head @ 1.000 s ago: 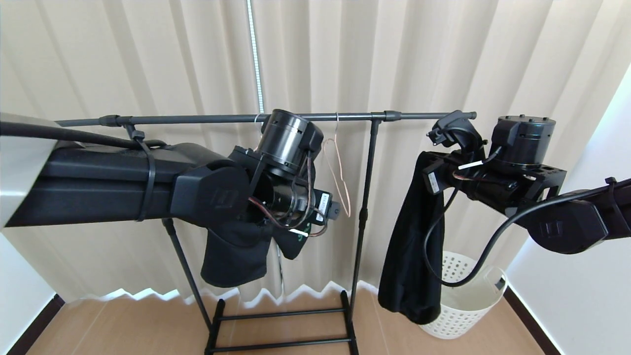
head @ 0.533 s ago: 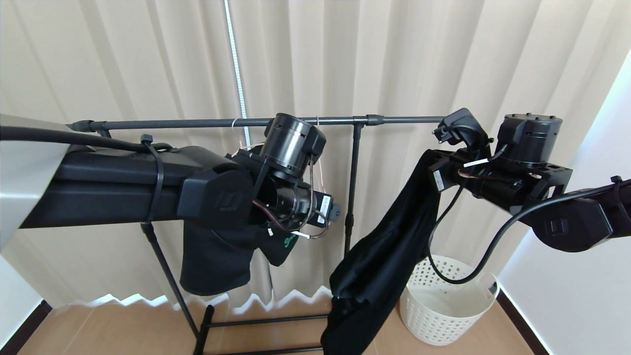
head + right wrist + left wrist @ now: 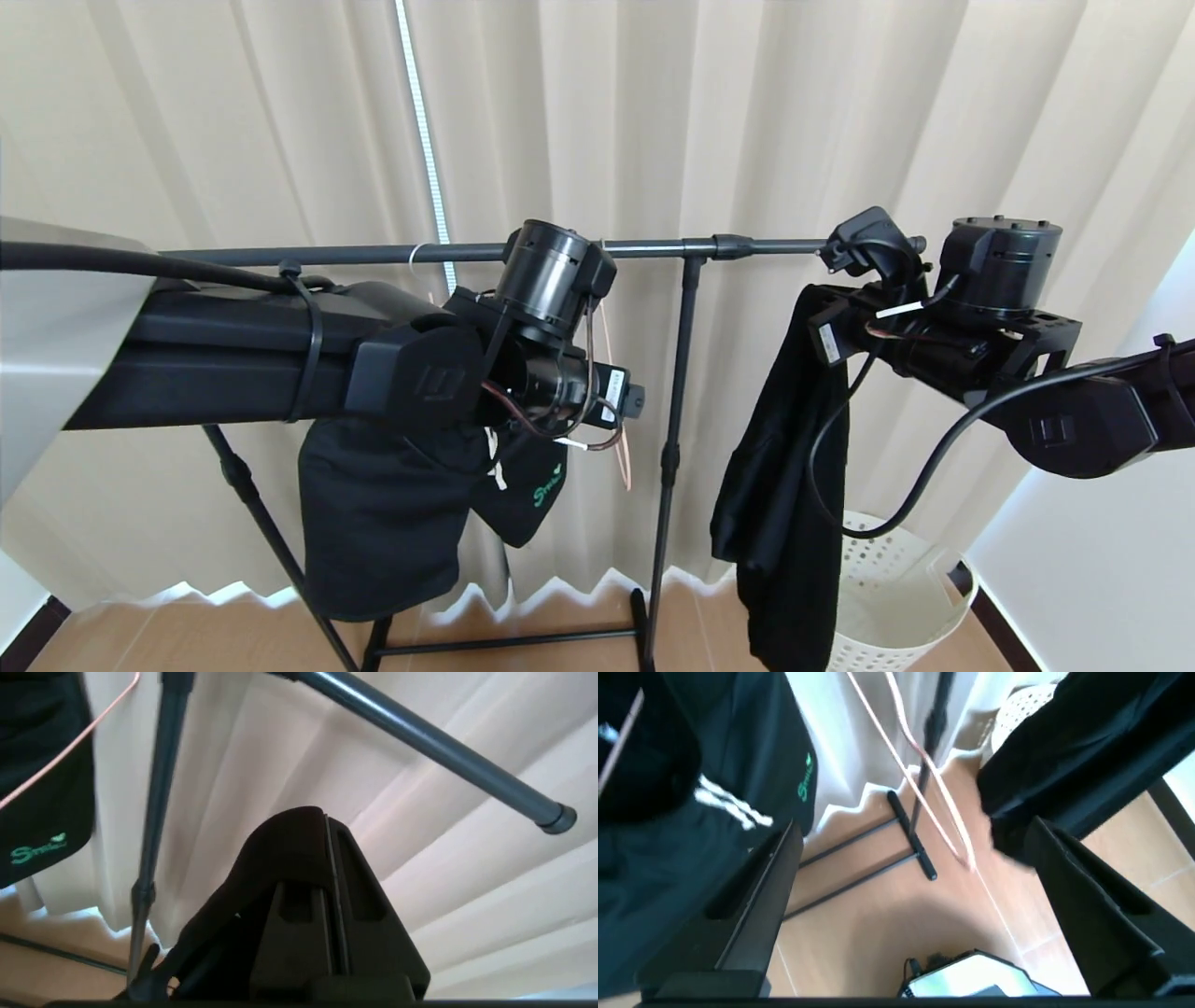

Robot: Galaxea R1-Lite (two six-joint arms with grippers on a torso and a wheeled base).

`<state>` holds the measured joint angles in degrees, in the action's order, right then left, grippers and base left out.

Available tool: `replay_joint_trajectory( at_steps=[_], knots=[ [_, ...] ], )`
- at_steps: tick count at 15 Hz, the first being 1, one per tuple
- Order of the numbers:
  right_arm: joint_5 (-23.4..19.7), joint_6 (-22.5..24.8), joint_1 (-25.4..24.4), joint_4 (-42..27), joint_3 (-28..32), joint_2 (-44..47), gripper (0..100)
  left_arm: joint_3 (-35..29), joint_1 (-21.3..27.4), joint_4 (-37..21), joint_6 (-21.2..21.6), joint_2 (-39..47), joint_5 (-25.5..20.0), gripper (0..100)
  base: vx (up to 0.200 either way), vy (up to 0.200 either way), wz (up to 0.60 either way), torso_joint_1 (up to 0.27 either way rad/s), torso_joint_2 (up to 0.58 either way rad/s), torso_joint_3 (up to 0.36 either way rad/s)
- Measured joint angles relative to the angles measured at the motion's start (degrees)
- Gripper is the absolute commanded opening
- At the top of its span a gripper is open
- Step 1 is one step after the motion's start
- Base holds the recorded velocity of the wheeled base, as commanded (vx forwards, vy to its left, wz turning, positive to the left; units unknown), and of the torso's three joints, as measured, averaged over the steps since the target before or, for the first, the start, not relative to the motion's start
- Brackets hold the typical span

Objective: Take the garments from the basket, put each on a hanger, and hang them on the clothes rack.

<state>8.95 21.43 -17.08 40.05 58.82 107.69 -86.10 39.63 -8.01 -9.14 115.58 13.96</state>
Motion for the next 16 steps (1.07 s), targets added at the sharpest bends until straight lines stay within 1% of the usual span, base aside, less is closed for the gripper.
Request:
replay_joint_trajectory(
  at_steps=[1, 3, 6, 10, 12, 16],
  knots=[
    [0.05, 0.0, 0.05, -0.2, -0.02, 0.07, 0, 0.13, -0.02, 2.44, 0.0, 0.43, 0.07, 100, 0.0, 0.0, 0.0, 0.0, 0.0, 0.0],
    [0.02, 0.07, -0.04, 0.05, -0.02, 0.13, 0, 0.18, 0.22, 4.38, 0.06, 1.49, 0.54, 100, 0.0, 0.0, 0.0, 0.0, 0.0, 0.0],
    [0.0, 0.6, -0.01, -0.09, 0.0, 0.24, 0, -1.96, 0.28, 4.51, -0.45, 4.82, 4.18, 100, 0.0, 0.0, 0.0, 0.0, 0.0, 0.0],
    [0.0, 0.6, -0.12, -0.09, 0.0, 0.72, 0, -7.56, 0.33, 4.57, -4.71, 10.67, 7.83, 100, 0.0, 0.0, 0.0, 0.0, 0.0, 0.0],
    [0.33, 0.62, -0.12, -0.09, -0.02, 0.91, 0, -10.09, -0.02, 4.68, -5.41, 13.31, 8.64, 100, 0.0, 0.0, 0.0, 0.0, 0.0, 0.0],
    [0.38, 0.62, -0.17, -0.06, -0.02, 1.01, 0, -12.63, -0.77, 4.57, -6.18, 16.59, 8.78, 100, 0.0, 0.0, 0.0, 0.0, 0.0, 0.0]
  ],
)
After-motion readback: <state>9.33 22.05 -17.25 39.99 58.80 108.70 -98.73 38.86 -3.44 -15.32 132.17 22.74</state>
